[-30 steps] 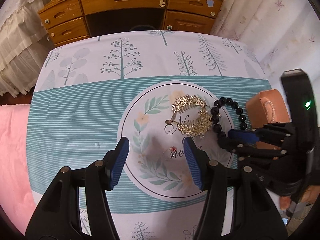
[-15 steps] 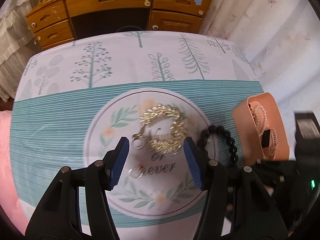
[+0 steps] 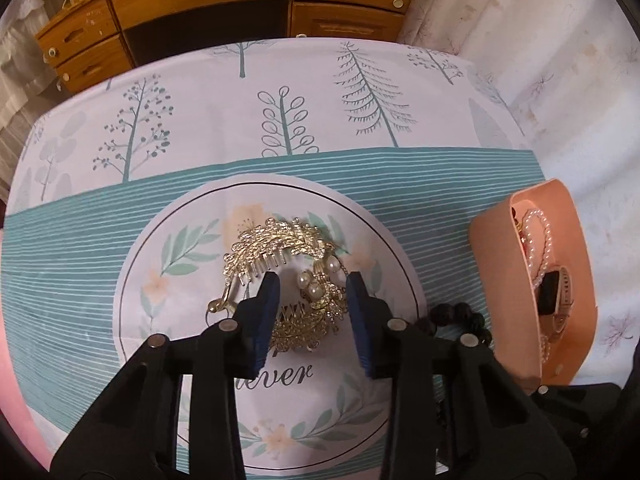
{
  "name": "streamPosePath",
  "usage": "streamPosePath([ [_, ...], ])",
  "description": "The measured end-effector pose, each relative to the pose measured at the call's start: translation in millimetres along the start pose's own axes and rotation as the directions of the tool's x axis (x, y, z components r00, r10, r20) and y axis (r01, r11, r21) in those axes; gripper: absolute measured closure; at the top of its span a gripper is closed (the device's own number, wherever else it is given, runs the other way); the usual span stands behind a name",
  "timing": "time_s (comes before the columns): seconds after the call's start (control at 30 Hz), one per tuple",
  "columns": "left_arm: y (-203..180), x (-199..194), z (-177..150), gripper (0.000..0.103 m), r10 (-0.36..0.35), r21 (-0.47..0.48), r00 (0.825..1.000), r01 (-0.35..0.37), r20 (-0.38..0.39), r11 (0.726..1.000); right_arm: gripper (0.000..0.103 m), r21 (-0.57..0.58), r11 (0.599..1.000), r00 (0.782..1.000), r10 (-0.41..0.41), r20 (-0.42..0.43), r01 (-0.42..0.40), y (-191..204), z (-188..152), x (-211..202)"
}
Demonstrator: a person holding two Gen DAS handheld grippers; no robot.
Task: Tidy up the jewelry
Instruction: 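Grasp the gold leaf hair clip with the left tool while the right tool grasps the black bead bracelet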
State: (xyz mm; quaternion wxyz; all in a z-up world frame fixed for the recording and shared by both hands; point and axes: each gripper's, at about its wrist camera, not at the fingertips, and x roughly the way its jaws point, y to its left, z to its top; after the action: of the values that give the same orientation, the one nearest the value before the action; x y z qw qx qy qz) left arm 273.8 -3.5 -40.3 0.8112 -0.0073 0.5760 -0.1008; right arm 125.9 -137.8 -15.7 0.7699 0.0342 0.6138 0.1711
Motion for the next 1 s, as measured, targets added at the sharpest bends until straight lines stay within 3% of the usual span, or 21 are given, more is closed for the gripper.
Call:
streamPosePath([
  [0.77,-0.2,11.8,9.8,0.075,0.085,-0.01,0.996,-0.085,-0.02,0.996,0.088,0.015,0.999,1.0,0.028,-0.001,-0.028,5.0,6.3,13.5],
  [0.87,5.8,0.9,4.5,0.087,0.081,-0.016,0.997,-0.081,-0.009,0.997,0.088,0.01,0.999,0.999,0.04,0.02,-0.04,3.4,3.5,2.0],
  [1.0,11.6,-21.3,-2.7,0.088,0.067,-0.006,0.998,-0.067,0.016,0.998,0.088,0.006,0.998,0.996,0.063,0.058,-0.063,0.2,2.1,-15.2],
])
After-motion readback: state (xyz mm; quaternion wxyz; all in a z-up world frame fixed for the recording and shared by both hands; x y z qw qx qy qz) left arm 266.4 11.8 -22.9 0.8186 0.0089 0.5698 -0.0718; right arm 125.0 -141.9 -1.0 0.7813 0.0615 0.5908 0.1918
